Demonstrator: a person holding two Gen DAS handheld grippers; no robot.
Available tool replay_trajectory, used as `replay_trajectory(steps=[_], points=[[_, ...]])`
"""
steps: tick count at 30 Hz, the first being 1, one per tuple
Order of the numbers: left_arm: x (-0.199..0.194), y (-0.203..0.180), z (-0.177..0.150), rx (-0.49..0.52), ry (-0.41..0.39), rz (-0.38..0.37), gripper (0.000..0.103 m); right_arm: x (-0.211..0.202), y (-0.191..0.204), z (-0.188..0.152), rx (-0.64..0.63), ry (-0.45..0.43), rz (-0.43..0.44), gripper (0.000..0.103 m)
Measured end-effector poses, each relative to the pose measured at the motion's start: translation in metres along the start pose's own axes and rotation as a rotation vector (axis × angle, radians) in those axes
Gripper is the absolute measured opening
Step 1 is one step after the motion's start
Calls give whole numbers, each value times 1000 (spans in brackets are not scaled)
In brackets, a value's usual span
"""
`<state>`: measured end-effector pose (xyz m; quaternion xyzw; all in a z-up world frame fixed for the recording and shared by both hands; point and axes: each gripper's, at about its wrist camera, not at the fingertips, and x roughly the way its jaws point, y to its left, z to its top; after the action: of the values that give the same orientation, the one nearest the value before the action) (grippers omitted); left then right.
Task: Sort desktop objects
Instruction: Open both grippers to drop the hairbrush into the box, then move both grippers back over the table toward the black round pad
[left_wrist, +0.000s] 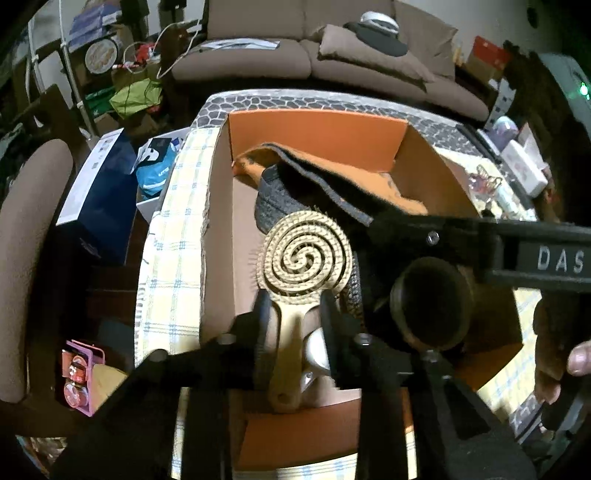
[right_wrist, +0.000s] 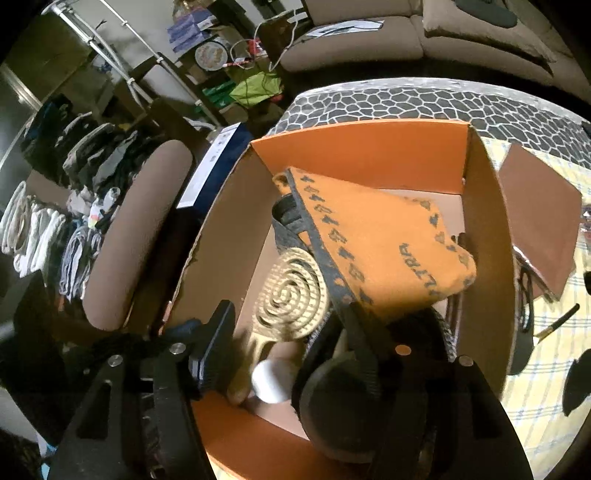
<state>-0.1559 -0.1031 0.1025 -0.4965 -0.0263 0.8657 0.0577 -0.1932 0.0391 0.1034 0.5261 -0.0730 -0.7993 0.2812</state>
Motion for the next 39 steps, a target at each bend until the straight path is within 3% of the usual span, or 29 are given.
replay_trajectory(steps=[4,7,13,20,24,27,28,39], points=[[-5,-6,1,-4,-19,-14,45,-10,-5,-5,-20,-14,-86,81],[-8,-10,1,-3,-27,-28,54,-19,-13,-8,-19,-17,-101,84],[-14,-16,4,-2,-45,-32,64,-42,-27,-17,-38,-44,-152,102],[-19,-30,5,-12,-56,-51,76,-54,-44,-31,-28,-44,-210,102],[-21,-41,4,-12,-63,-67,92,-62,-52,-40,-33,-55,-251,103],[-21,-53,3,-12,-65,-64,95,-74,-63,-46,-18,-75,-272,103],[-22,-57,3,-10,-68,-63,102,-78,-68,-48,-9,-81,-279,103],[-28,-116,-4,5,-110,-146,103,-122,-144,-63,122,-137,-367,103]])
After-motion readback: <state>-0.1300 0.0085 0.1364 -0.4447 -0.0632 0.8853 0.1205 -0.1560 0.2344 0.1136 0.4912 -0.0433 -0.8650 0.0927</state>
